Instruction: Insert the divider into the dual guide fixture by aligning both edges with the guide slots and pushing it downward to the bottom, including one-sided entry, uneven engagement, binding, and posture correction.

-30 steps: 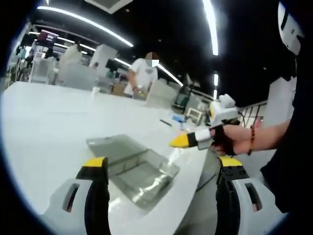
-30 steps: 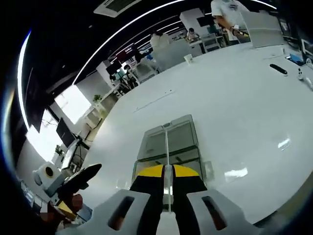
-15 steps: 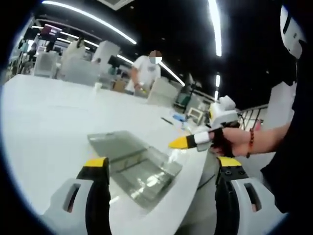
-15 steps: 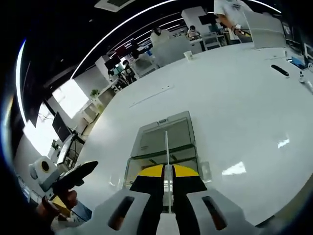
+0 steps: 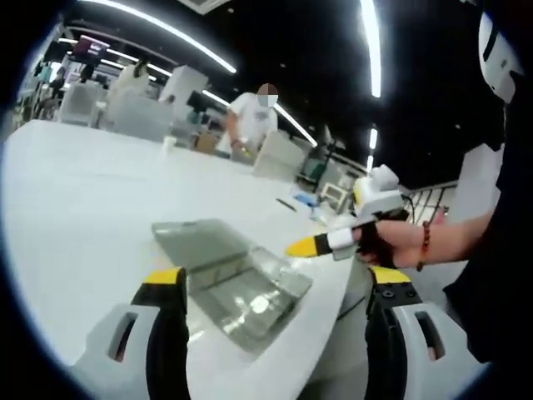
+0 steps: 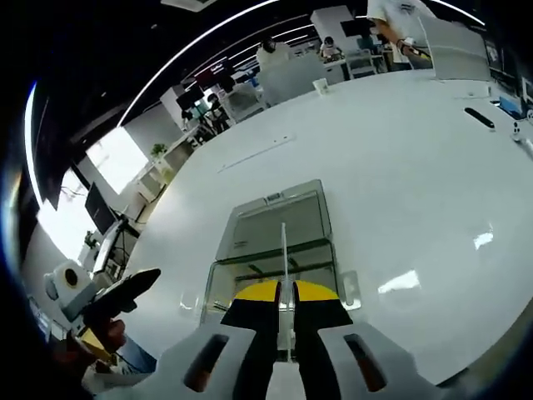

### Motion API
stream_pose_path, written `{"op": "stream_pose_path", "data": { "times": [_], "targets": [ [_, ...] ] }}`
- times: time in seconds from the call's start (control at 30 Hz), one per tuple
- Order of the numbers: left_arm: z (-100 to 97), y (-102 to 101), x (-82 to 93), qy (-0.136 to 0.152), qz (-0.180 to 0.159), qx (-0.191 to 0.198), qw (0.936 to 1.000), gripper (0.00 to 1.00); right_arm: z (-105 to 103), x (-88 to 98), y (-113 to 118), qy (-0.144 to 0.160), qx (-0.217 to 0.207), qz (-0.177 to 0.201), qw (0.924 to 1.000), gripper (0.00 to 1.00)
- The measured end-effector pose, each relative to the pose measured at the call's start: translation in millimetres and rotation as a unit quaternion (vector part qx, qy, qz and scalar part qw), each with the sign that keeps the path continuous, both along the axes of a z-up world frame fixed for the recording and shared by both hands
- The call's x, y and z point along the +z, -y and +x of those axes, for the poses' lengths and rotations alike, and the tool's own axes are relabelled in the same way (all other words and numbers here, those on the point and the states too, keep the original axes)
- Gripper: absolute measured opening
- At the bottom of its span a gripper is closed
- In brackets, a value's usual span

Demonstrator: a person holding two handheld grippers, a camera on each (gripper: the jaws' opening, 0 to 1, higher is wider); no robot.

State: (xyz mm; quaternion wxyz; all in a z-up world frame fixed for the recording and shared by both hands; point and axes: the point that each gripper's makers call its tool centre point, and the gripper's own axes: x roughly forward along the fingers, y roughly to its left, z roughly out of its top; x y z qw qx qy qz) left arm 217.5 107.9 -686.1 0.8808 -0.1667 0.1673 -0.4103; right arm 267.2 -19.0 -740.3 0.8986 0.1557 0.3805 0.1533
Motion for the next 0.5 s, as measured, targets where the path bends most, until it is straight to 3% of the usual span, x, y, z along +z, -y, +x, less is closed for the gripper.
{"op": "stream_pose_path", "data": {
  "times": [0.5],
  "targets": [
    [0.3,-3.4,-1.4,-0.007,-0.002,0.001,1.0000,0.86,1.6,-12.0,-1.2,-0.013,0.001,-0.015,0.9998,0.00]
  ]
}}
